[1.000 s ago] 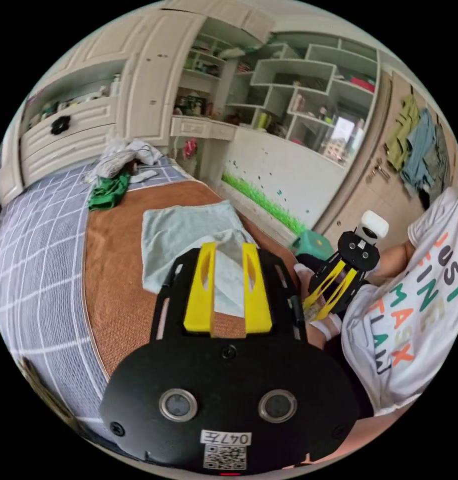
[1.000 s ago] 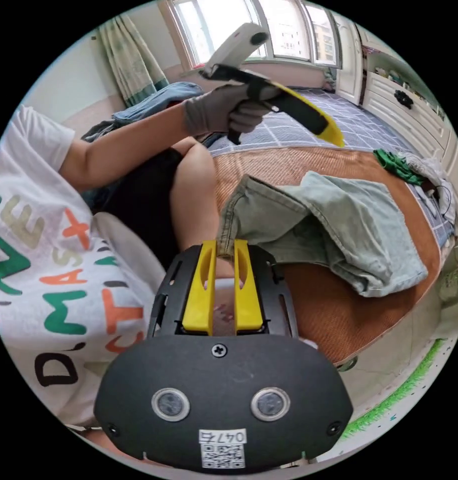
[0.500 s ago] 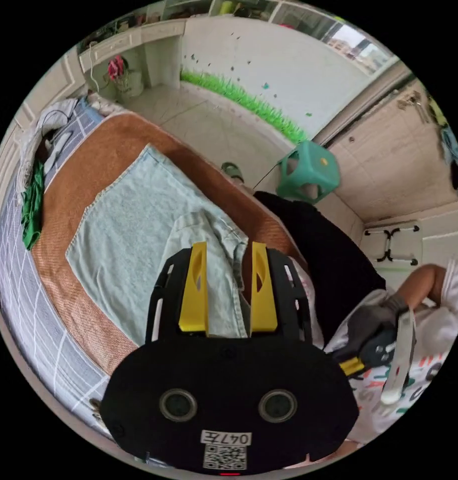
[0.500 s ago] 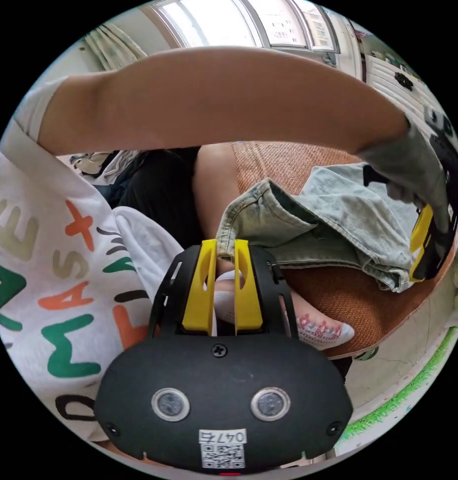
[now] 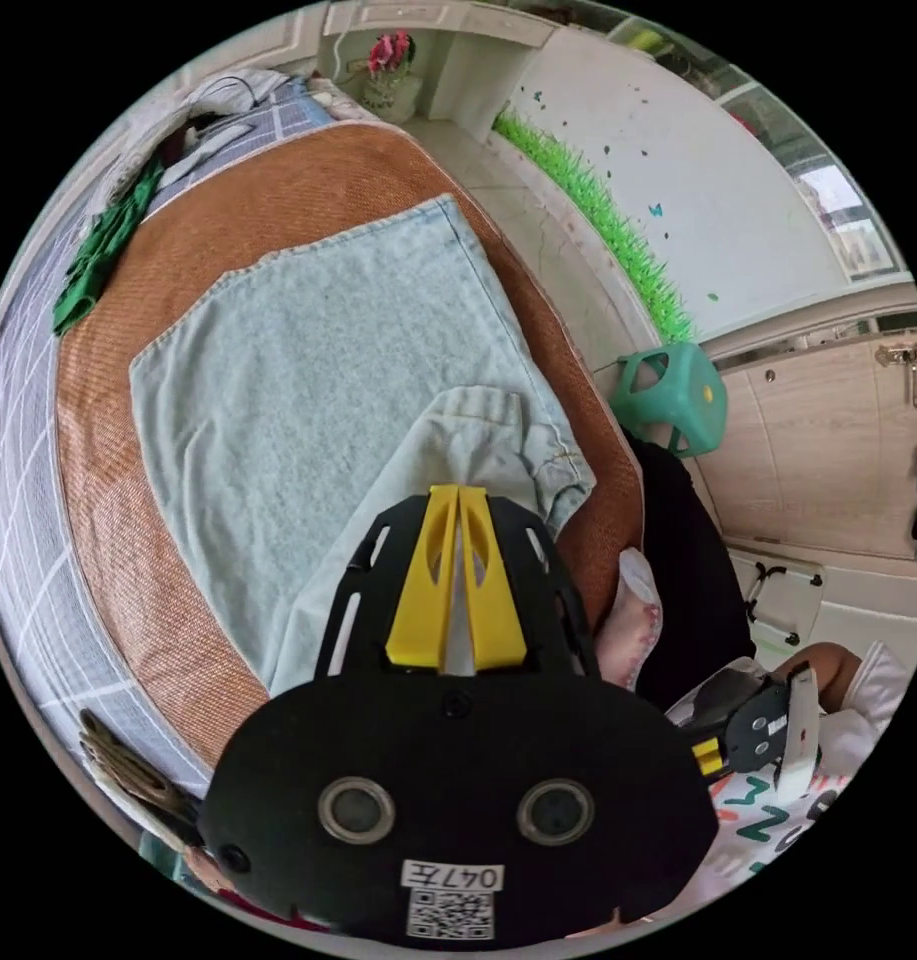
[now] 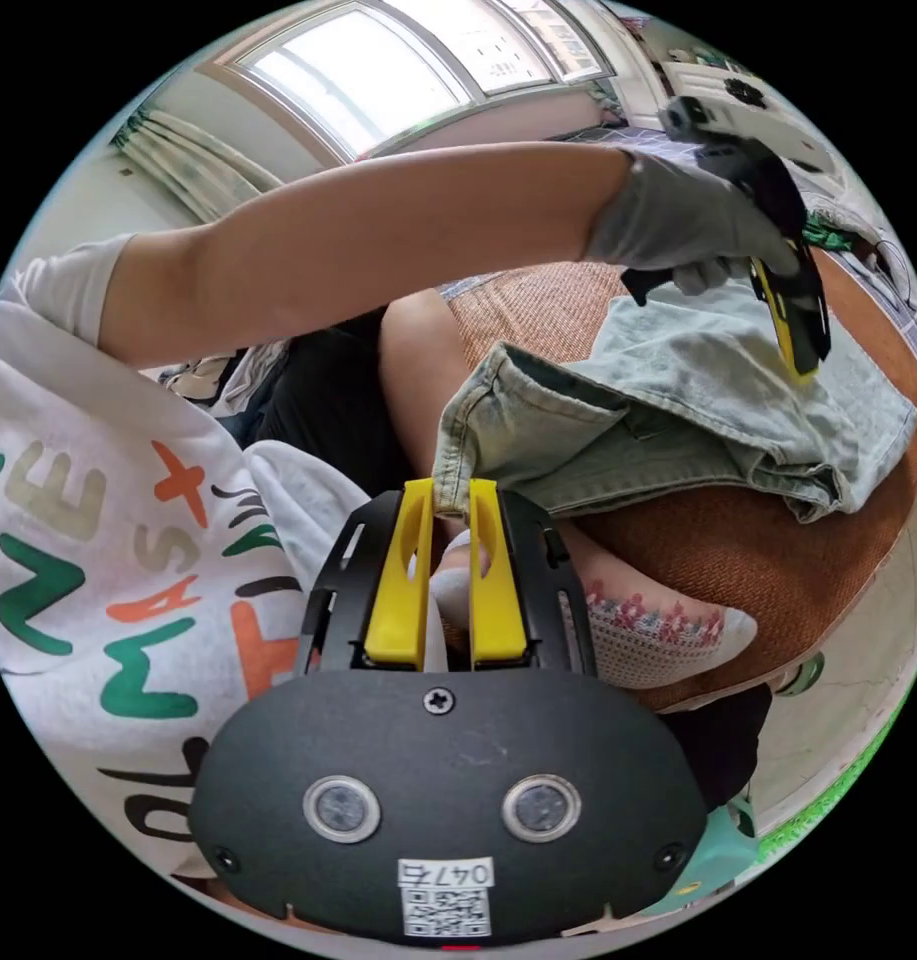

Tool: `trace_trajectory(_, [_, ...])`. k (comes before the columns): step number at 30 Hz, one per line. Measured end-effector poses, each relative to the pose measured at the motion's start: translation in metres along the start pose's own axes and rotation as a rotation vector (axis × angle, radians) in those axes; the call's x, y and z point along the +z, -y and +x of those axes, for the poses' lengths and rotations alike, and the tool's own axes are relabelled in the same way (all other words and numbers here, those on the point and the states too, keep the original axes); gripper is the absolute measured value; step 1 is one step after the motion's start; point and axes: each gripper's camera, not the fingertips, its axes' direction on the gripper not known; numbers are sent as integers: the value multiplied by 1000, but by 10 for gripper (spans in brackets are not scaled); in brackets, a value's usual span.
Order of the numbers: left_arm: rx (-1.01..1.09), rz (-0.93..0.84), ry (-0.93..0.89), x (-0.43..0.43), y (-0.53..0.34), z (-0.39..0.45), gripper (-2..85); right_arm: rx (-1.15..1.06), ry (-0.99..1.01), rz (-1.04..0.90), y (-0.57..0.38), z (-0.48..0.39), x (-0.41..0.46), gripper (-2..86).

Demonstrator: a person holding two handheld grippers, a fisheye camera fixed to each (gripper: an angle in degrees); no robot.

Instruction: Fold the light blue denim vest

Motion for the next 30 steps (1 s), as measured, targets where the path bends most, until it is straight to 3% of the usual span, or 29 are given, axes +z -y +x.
trace_trajectory(3, [11,118,-94,-38,-11,-8,-4,-24,-10,-17,1,-3,14,18])
trace_trajectory(5, [49,86,-113,-41,2,3,7,-28,-12,-30,2,-3,24,18])
trace_trajectory(10, [126,-109,154,33,53,47,61,-39,-44,-28,0,-9,37,19])
trace_trajectory(14, [84,-196,129,101,59,44,79,-23,-58,-26,-19,0,43,19])
trace_trajectory(18, [63,-119,173,110,36,12,64,16,-20,8,-36,21,42,18])
trace_trajectory(22, [-25,-76,-41,96,9,-68,4,0,-15,7,-43,31,44,18])
trace_trajectory(30, [-47,176,-205,36,-92,-171,-9,23,17,30,-68,68,41,18])
